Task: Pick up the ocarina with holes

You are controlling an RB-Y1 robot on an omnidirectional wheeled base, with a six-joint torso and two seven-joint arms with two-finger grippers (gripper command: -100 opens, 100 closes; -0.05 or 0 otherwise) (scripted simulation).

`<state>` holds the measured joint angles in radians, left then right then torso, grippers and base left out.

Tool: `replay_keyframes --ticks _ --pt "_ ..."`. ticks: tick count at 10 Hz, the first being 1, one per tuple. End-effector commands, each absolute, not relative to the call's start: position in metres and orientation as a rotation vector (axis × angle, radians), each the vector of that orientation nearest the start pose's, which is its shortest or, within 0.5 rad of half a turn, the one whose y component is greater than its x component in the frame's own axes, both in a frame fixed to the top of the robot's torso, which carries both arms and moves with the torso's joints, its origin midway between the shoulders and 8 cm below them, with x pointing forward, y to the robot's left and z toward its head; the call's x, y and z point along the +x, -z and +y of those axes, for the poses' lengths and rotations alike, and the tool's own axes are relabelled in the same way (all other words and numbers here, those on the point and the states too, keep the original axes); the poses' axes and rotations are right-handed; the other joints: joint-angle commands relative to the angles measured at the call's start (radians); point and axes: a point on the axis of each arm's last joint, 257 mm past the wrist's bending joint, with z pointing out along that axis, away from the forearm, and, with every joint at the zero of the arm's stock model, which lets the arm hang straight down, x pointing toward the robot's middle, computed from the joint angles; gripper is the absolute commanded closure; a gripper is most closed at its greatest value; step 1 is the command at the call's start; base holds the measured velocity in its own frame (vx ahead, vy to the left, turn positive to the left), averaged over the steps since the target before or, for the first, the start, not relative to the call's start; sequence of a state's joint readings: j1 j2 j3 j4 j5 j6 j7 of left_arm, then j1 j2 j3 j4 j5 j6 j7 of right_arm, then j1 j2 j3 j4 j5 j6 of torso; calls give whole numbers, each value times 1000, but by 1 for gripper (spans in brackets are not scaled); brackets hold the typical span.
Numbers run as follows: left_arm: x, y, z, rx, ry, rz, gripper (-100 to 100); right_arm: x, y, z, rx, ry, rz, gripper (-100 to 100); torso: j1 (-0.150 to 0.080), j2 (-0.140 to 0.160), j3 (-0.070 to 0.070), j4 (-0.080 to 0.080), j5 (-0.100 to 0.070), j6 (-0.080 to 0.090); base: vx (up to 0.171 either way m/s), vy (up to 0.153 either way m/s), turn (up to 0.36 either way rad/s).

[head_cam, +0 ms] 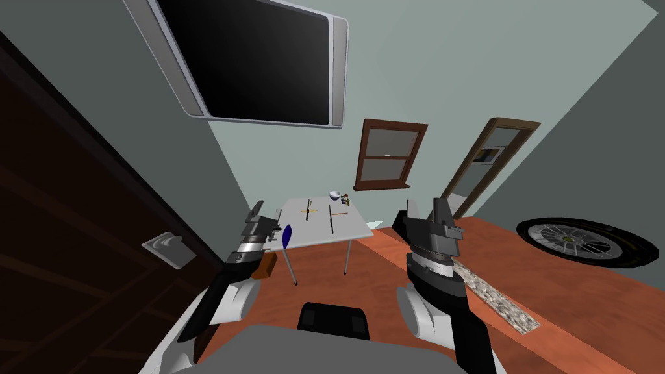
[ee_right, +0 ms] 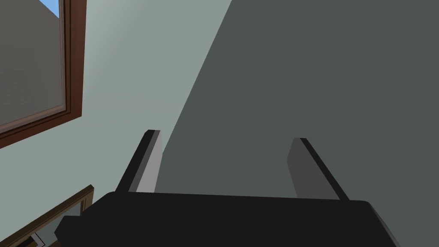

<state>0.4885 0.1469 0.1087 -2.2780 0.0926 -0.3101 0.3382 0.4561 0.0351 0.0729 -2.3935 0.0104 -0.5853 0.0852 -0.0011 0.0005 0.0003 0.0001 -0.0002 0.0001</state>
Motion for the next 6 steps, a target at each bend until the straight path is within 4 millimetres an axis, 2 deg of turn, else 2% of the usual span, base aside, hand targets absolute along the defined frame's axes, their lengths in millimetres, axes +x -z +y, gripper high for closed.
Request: replay_keyframes --ticks 1,6 --pt "371 6 322 -929 1518 684 -100 304 -100 -249 469 -1345 432 0 0 0 0 0 0 0 -3 -14 -20" --pt "382 11 340 -1051 1556 680 -100 304 -100 -249 469 -1345 432 0 0 -1 0 0 0 0 2 -16 -35"
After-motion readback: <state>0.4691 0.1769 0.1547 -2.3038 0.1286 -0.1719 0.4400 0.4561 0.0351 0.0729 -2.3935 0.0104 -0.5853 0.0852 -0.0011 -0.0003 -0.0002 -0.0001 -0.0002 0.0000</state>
